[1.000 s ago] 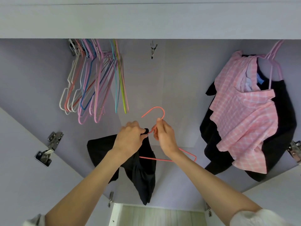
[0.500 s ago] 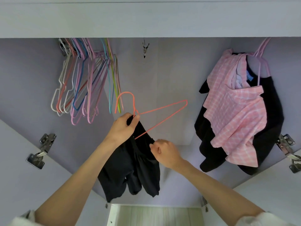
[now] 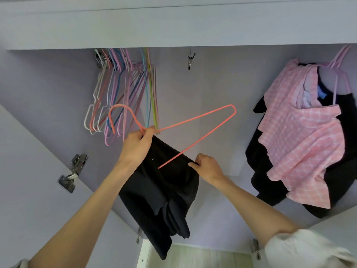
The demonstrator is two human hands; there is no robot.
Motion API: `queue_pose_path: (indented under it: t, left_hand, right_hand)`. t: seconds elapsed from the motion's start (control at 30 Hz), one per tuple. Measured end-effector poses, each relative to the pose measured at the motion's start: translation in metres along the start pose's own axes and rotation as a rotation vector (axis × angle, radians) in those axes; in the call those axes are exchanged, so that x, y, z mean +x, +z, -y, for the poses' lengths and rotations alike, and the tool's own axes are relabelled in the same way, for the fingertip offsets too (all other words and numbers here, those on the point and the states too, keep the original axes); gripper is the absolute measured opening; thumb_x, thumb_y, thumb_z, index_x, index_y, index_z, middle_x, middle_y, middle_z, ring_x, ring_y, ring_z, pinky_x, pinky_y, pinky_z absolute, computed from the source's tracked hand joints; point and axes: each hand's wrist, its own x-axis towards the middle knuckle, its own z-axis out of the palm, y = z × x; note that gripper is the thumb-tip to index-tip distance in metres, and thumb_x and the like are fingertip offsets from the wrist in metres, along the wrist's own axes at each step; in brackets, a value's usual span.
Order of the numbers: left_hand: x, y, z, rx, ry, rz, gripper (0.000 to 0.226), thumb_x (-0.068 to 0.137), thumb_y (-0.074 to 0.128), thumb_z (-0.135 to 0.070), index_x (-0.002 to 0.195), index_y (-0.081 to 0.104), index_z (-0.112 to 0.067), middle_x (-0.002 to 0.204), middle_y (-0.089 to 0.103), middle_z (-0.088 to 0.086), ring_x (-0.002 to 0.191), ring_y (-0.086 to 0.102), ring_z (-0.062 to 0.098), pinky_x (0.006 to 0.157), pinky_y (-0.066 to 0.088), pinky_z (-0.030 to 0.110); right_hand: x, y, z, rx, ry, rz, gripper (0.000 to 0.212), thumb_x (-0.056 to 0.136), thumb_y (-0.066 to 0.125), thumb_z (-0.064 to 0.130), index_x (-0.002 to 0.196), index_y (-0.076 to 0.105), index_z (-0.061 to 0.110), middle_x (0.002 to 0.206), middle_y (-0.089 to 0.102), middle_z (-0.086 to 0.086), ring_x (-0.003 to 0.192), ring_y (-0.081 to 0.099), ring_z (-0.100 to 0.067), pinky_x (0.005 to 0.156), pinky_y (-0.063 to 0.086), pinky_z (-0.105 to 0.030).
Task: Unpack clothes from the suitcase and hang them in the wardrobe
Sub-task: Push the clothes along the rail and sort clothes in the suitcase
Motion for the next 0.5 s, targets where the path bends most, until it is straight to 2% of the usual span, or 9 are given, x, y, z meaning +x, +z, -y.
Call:
queue_pose_path:
  t: [0.07,0.13,0.17,0.23,0.3,0.4,0.5]
  left_hand:
    - [0.001,-0.003,0.008,0.031,-0.008,-0.016,0.026,0.092,0.046,-0.032,0.078,0.045,-0.011,0.065,0.030,0.002,0.059,0.029,0.015,0.055,0.025,0.027]
    - [0.000,-0.001,0.015,0.099,0.012,-0.015,0.028,0.093,0.045,-0.026,0.071,0.042,-0.009,0.061,0.032,0.003,0.056,0.030,0.015,0.054,0.025,0.027]
    - [0.000,0.001,0.018,0.147,0.027,-0.008,0.031,0.093,0.045,-0.024,0.066,0.040,-0.010,0.060,0.034,0.003,0.054,0.031,0.015,0.052,0.027,0.026]
    - [-0.001,0.007,0.024,0.250,0.057,0.025,0.036,0.094,0.044,-0.023,0.061,0.038,-0.010,0.058,0.038,0.004,0.052,0.035,0.015,0.051,0.029,0.026]
    - [-0.001,0.015,0.026,0.337,0.082,0.059,0.032,0.094,0.044,-0.025,0.065,0.045,-0.012,0.060,0.045,0.005,0.055,0.043,0.016,0.054,0.034,0.028]
    - [-0.002,0.028,0.026,0.391,0.126,0.065,0.031,0.095,0.043,-0.025,0.066,0.044,-0.015,0.062,0.049,0.005,0.059,0.048,0.018,0.063,0.038,0.032]
    - [-0.002,0.036,0.024,0.392,0.147,0.073,0.034,0.095,0.042,-0.025,0.063,0.039,-0.017,0.059,0.047,0.006,0.055,0.046,0.018,0.059,0.037,0.031]
  right_hand:
    - [0.000,-0.014,-0.019,0.013,0.079,-0.019,0.028,0.091,0.057,0.033,0.077,0.043,0.013,0.086,0.056,-0.010,0.085,0.054,-0.029,0.069,0.039,-0.031]
    - [0.001,-0.028,-0.036,0.080,0.165,-0.039,0.021,0.090,0.060,0.025,0.081,0.051,0.009,0.091,0.060,-0.016,0.089,0.058,-0.032,0.073,0.044,-0.033]
    - [0.000,-0.034,-0.041,0.181,0.233,-0.048,0.016,0.090,0.061,0.020,0.088,0.056,0.004,0.094,0.062,-0.018,0.085,0.060,-0.032,0.073,0.048,-0.033]
    - [-0.003,-0.048,-0.051,0.537,0.396,-0.044,0.013,0.089,0.059,0.007,0.100,0.059,-0.001,0.095,0.063,-0.018,0.074,0.060,-0.024,0.068,0.050,-0.030]
    - [-0.008,-0.058,-0.054,0.815,0.487,-0.004,0.015,0.090,0.053,-0.002,0.103,0.060,0.000,0.088,0.064,-0.013,0.073,0.061,-0.020,0.069,0.052,-0.030]
    - [-0.012,-0.064,-0.051,0.820,0.490,-0.008,0.014,0.088,0.049,-0.002,0.088,0.062,0.004,0.081,0.062,-0.011,0.072,0.061,-0.020,0.067,0.054,-0.033]
    - [-0.013,-0.065,-0.050,0.684,0.476,-0.143,0.016,0.088,0.050,0.006,0.083,0.064,-0.001,0.086,0.063,-0.018,0.081,0.059,-0.026,0.082,0.053,-0.042]
